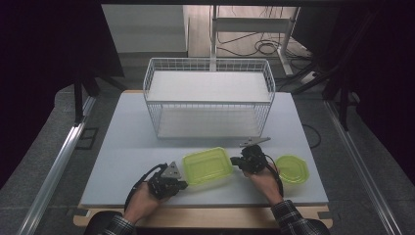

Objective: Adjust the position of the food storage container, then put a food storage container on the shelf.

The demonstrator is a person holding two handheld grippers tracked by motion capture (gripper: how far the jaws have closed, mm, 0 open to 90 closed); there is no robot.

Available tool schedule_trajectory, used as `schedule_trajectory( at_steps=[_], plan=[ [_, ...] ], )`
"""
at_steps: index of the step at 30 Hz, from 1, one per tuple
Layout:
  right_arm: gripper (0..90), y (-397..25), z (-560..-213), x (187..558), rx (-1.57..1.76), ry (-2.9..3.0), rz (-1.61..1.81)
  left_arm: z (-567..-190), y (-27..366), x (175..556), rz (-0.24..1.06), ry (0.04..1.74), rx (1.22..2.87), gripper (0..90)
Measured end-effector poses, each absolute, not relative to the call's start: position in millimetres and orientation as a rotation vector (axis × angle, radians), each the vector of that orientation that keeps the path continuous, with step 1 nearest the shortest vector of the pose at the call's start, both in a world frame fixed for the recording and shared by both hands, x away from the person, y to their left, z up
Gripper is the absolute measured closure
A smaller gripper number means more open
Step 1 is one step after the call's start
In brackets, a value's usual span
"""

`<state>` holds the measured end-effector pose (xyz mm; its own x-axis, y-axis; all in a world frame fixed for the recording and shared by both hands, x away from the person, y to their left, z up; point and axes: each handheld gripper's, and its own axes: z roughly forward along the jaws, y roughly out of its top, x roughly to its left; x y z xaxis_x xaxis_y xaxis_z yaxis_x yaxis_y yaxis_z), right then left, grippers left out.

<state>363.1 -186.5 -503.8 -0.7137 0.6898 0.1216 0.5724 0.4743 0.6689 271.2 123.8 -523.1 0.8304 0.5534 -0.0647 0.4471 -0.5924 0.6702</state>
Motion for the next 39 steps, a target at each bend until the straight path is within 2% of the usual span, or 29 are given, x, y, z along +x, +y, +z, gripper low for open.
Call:
schedule_trajectory(
  at_steps=[4, 8, 9, 10, 11, 12, 13, 14, 18, 19, 21, 22, 24, 25, 27, 31, 39],
  plan=[
    [88.8, -193.3, -498.0, 359.1, 1.102, 2.51, 1.074, -519.5, 139.1, 266.5, 0.246, 0.783, 2.267, 84.3],
    [82.8, -199.4, -492.2, 351.5, 1.104, 2.486, 1.113, -517.4, 147.2, 261.7, 0.292, 0.831, 2.229, 58.6],
    [78.2, -200.6, -490.3, 347.5, 1.096, 2.477, 1.118, -517.4, 148.8, 260.8, 0.316, 0.846, 2.231, 47.8],
    [78.2, -200.6, -490.3, 347.5, 1.096, 2.477, 1.118, -517.4, 148.8, 260.8, 0.316, 0.846, 2.231, 43.8],
    [75.8, -201.2, -489.5, 345.6, 1.097, 2.477, 1.125, -517.7, 149.4, 260.6, 0.327, 0.853, 2.233, 43.8],
    [70.1, -203.3, -488.7, 342.0, 1.089, 2.479, 1.124, -518.5, 150.7, 260.6, 0.338, 0.863, 2.232, 36.4],
    [70.1, -203.3, -488.7, 342.0, 1.089, 2.479, 1.124, -518.5, 150.7, 260.6, 0.338, 0.863, 2.232, 33.0],
    [67.3, -203.9, -488.7, 340.6, 1.09, 2.477, 1.121, -519.3, 151.4, 260.9, 0.347, 0.874, 2.23, 33.0],
    [53.9, -209.0, -489.9, 333.9, 1.103, 2.479, 1.127, -520.3, 152.7, 261.0, 0.403, 0.927, 2.23, 13.8],
    [47.9, -210.0, -490.0, 330.6, 1.098, 2.479, 1.127, -519.9, 153.2, 260.7, 0.417, 0.939, 2.226, 6.0],
    [45.7, -210.2, -489.9, 329.2, 1.093, 2.482, 1.126, -518.6, 155.0, 259.6, 0.439, 0.96, 2.209, 4.3],
    [40.4, -210.2, -489.7, 327.4, 1.087, 2.475, 1.134, -517.3, 157.4, 258.7, 0.444, 0.974, 2.191, 2.0],
    [38.5, -210.2, -489.6, 327.1, 1.088, 2.474, 1.141, -516.4, 159.5, 258.0, 0.44, 0.976, 2.176, 1.1],
    [33.7, -210.2, -489.5, 327.5, 1.09, 2.476, 1.158, -516.0, 160.6, 257.4, 0.432, 0.977, 2.168, 0.3],
    [31.5, -210.1, -489.8, 328.0, 1.092, 2.475, 1.162, -516.1, 162.9, 256.0, 0.428, 0.975, 2.16, 0.0],
    [20.2, -209.5, -491.3, 331.5, 1.1, 2.481, 1.221, -518.6, 164.3, 254.0, 0.444, 0.964, 2.171, 0.0],
    [7.2, -204.8, -494.6, 336.8, 1.095, 2.491, 1.233, -521.0, 169.2, 250.5, 0.454, 0.944, 2.155, 0.0]
  ],
)
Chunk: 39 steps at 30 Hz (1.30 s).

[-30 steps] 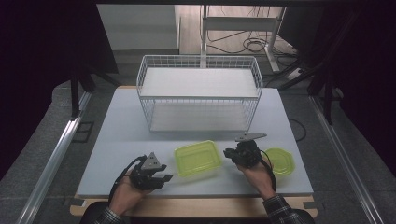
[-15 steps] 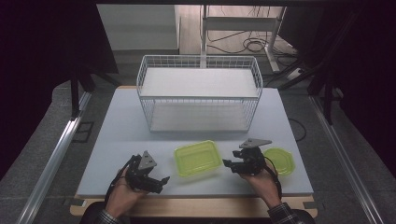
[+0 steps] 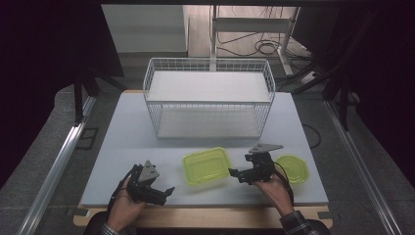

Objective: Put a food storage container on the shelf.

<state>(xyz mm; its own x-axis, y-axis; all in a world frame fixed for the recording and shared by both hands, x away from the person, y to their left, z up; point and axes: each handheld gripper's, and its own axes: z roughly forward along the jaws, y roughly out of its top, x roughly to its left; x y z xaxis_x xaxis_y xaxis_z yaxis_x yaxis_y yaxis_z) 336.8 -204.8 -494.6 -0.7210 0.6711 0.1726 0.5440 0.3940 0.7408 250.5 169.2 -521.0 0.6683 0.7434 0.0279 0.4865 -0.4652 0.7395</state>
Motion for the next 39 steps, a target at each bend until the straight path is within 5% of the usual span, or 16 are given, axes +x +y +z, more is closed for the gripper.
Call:
schedule_trajectory(
  at_steps=[12, 15, 20, 25, 39],
  plan=[
    [4.1, -193.2, -492.0, 352.5, 1.177, 2.538, 1.269, -526.9, 165.6, 250.2, 0.473, 0.929, 2.225, 0.0],
    [9.4, -190.3, -492.0, 355.2, 1.193, 2.556, 1.246, -527.2, 165.5, 250.3, 0.477, 0.931, 2.23, 0.0],
    [33.3, -187.5, -492.0, 368.1, 1.245, 2.603, 1.27, -528.0, 165.0, 250.8, 0.476, 0.931, 2.244, 0.0],
    [46.6, -181.1, -494.7, 379.2, 1.282, 2.63, 1.278, -529.1, 163.9, 250.7, 0.478, 0.926, 2.262, 0.0],
    [69.1, -184.0, -501.9, 393.1, 1.51, 2.696, 1.324, -532.1, 160.8, 250.9, 0.475, 0.919, 2.298, 0.0]
  ],
)
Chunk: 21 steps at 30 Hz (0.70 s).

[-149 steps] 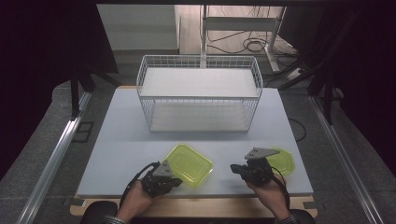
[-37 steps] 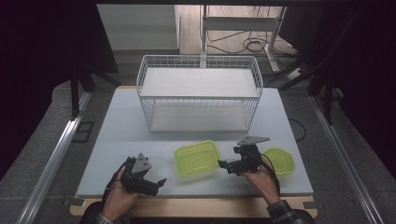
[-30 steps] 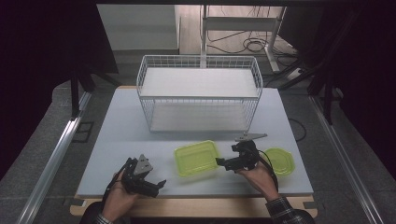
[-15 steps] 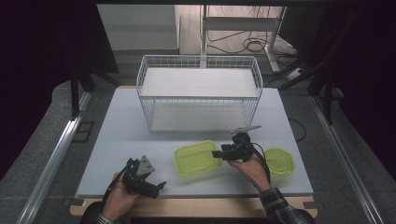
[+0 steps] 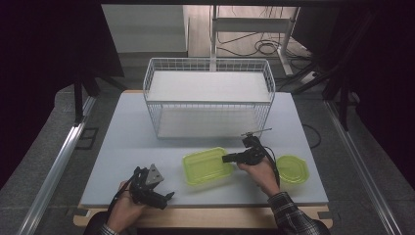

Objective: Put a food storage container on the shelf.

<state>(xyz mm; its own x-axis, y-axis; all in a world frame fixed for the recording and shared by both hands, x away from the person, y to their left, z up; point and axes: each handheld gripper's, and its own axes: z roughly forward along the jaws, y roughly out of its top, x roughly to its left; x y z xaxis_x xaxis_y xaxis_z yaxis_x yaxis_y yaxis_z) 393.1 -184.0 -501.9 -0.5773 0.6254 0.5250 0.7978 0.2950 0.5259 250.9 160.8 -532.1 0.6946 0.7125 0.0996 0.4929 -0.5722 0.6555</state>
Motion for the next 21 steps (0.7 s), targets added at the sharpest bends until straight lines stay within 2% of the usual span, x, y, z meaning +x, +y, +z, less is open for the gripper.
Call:
schedule_trajectory(
  at_steps=[5, 21],
  plan=[
    [79.3, -186.6, -503.5, 396.8, -1.295, -2.206, -1.162, -532.3, 161.0, 251.0, 0.477, 0.921, 2.298, 0.0],
    [80.3, -194.3, -490.2, 395.2, -1.324, -2.114, -1.255, -529.5, 164.9, 251.0, 0.481, 0.934, 2.259, 0.0]
  ],
)
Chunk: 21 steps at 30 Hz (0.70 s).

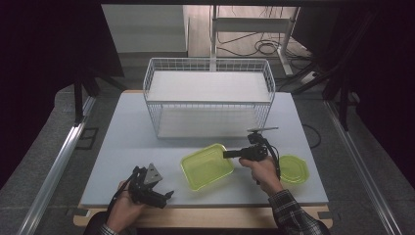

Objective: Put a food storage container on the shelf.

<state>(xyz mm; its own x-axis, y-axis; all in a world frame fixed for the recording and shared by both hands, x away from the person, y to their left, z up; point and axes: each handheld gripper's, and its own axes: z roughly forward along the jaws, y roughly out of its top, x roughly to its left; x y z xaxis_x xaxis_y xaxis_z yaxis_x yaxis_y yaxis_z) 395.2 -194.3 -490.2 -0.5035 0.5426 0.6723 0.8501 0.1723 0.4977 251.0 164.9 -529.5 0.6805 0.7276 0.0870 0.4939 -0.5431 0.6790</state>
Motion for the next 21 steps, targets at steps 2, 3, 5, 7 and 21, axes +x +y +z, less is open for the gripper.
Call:
schedule_trajectory(
  at_steps=[2, 3, 5, 7, 21],
  plan=[
    [80.2, -195.3, -485.7, 394.5, -1.327, -2.108, -1.275, -528.7, 166.1, 251.1, 0.479, 0.935, 2.251, 0.0],
    [80.2, -195.9, -483.7, 394.2, -1.326, -2.108, -1.286, -528.5, 166.4, 251.2, 0.477, 0.935, 2.248, 0.0],
    [80.2, -197.3, -479.2, 394.0, -1.328, -2.101, -1.307, -528.2, 166.8, 251.3, 0.476, 0.935, 2.24, 0.0],
    [80.3, -199.0, -474.3, 394.1, -1.331, -2.091, -1.327, -528.2, 166.9, 251.3, 0.475, 0.934, 2.24, 0.0],
    [80.3, -204.1, -447.1, 395.3, -1.324, -2.065, -1.42, -528.4, 166.6, 251.4, 0.474, 0.93, 2.244, 0.0]
  ],
)
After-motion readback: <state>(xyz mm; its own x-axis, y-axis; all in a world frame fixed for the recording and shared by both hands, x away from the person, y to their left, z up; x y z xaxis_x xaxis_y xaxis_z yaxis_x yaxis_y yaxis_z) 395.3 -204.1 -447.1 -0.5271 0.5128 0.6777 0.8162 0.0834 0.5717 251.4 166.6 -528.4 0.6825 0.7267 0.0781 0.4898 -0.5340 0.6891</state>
